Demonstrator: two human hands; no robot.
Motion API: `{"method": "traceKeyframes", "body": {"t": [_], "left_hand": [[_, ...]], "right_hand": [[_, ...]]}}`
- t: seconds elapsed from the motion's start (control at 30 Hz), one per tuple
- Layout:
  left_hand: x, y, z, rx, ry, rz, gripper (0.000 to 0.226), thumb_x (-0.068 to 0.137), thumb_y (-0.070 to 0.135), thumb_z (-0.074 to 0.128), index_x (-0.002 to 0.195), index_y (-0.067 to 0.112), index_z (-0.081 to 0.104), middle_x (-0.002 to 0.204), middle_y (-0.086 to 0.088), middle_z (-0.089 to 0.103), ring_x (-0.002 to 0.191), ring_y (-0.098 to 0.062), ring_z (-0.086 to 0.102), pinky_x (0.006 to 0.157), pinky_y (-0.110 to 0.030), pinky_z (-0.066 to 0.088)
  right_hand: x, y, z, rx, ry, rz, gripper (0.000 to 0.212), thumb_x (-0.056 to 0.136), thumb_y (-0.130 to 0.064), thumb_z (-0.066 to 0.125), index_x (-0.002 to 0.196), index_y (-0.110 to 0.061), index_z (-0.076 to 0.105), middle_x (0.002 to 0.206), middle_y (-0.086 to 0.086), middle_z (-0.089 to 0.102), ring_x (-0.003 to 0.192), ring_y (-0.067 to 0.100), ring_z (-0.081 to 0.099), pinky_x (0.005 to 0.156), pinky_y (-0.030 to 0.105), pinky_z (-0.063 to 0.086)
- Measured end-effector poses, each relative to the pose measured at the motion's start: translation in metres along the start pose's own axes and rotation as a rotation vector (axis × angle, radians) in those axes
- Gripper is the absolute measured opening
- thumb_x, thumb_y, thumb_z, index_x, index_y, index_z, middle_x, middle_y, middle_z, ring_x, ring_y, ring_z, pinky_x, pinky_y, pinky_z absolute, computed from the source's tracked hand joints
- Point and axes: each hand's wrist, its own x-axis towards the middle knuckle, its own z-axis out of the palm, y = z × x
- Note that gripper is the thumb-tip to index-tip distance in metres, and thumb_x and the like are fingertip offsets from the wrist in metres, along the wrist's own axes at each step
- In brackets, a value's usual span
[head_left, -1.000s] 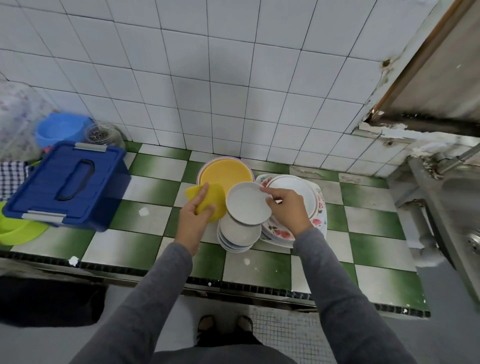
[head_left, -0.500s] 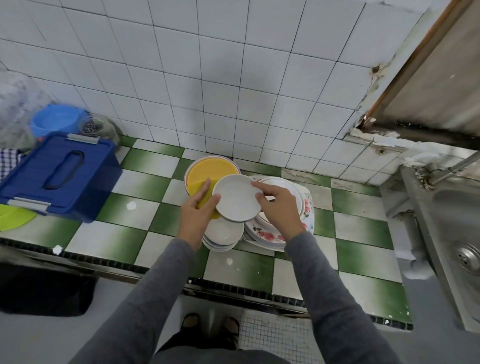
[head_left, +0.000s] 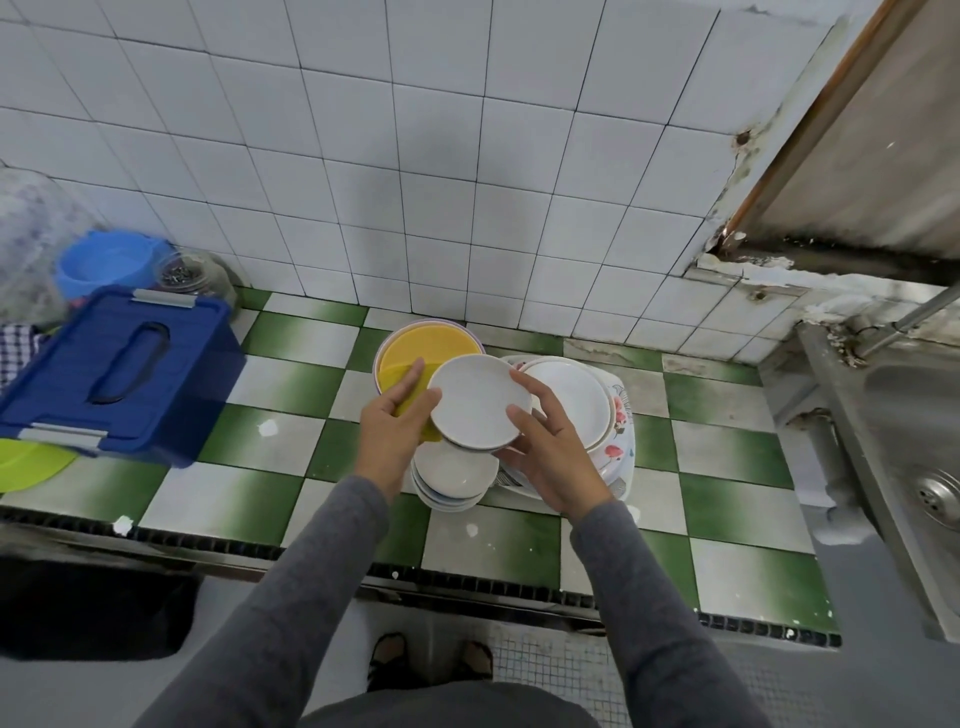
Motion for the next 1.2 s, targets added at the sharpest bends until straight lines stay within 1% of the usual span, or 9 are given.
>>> {"method": "traceKeyframes", "body": {"t": [0.27,0.43,0.5,0.67,0.8,0.93,1.0,1.07,1.2], "left_hand": [[-0.001,-0.007,-0.011,0.053,-0.104,-0.007,0.054,0.081,0.042,0.07,0.133,0.037,0.058,0.143,0.001,0.048,0.131,-0.028,0.045,0.108,-0.052,0.045],[0.01,-0.016,-0.029,0.07,-0.095,0.008,0.053,0.093,0.007,0.065,0.134,0.039,0.055,0.14,0.004,0.042,0.133,-0.029,0.043,0.11,-0.053,0.042],[0.012,-0.017,-0.035,0.081,-0.103,0.015,0.055,0.093,0.004,0.063,0.137,0.037,0.055,0.142,0.003,0.041,0.133,-0.029,0.044,0.11,-0.052,0.042],[0.013,-0.016,-0.044,0.081,-0.098,0.009,0.055,0.094,0.004,0.063,0.135,0.039,0.054,0.144,0.004,0.039,0.133,-0.028,0.042,0.111,-0.052,0.042],[0.012,-0.015,-0.048,0.077,-0.09,0.012,0.054,0.094,0.004,0.062,0.139,0.032,0.054,0.141,0.005,0.04,0.131,-0.027,0.043,0.11,-0.049,0.043],[0.012,-0.012,-0.05,0.065,-0.087,0.006,0.053,0.094,0.003,0.062,0.14,0.029,0.054,0.139,0.007,0.04,0.13,-0.026,0.043,0.109,-0.048,0.044],[0.012,-0.011,-0.051,0.063,-0.089,0.008,0.053,0.094,0.003,0.062,0.141,0.028,0.053,0.14,0.008,0.039,0.13,-0.027,0.043,0.109,-0.048,0.045],[0.013,-0.01,-0.052,0.067,-0.091,0.012,0.053,0.094,0.004,0.062,0.14,0.028,0.054,0.14,0.006,0.039,0.13,-0.027,0.043,0.108,-0.047,0.045],[0.015,-0.009,-0.053,0.071,-0.085,0.011,0.053,0.094,0.004,0.063,0.14,0.029,0.054,0.14,0.003,0.04,0.131,-0.027,0.042,0.109,-0.049,0.044]], "right_hand": [[0.0,0.01,-0.004,-0.024,0.059,-0.033,0.037,0.099,-0.009,0.059,0.131,-0.027,0.061,0.13,0.013,0.06,0.118,0.041,0.057,0.082,0.042,0.058],[-0.004,0.011,-0.013,-0.106,0.142,-0.07,0.04,0.096,-0.007,0.063,0.124,-0.035,0.068,0.124,0.016,0.063,0.118,0.037,0.06,0.081,0.045,0.06],[-0.006,0.009,-0.017,-0.148,0.18,-0.088,0.041,0.095,-0.006,0.064,0.12,-0.038,0.07,0.121,0.012,0.064,0.116,0.034,0.063,0.077,0.042,0.061],[-0.01,0.003,-0.028,-0.303,0.216,-0.136,0.04,0.094,-0.009,0.066,0.121,-0.039,0.07,0.126,0.013,0.056,0.106,0.026,0.066,0.081,0.06,0.058],[-0.012,-0.004,-0.031,-0.385,0.213,-0.158,0.041,0.093,-0.004,0.065,0.125,-0.03,0.068,0.121,-0.006,0.055,0.084,-0.003,0.066,0.072,0.038,0.062],[-0.012,-0.007,-0.032,-0.467,0.186,-0.18,0.04,0.093,-0.003,0.066,0.126,-0.025,0.068,0.134,-0.006,0.056,0.087,-0.013,0.06,0.064,0.021,0.055],[-0.011,-0.008,-0.032,-0.499,0.175,-0.186,0.039,0.093,-0.003,0.066,0.126,-0.024,0.068,0.135,-0.006,0.056,0.102,-0.008,0.057,0.066,0.016,0.054],[-0.01,-0.009,-0.031,-0.523,0.161,-0.187,0.039,0.092,-0.004,0.067,0.125,-0.025,0.068,0.136,-0.006,0.056,0.12,0.01,0.052,0.073,0.014,0.054],[-0.006,-0.009,-0.029,-0.575,0.147,-0.186,0.039,0.091,-0.007,0.07,0.123,-0.029,0.069,0.135,-0.009,0.055,0.127,0.02,0.047,0.09,0.023,0.057]]}}
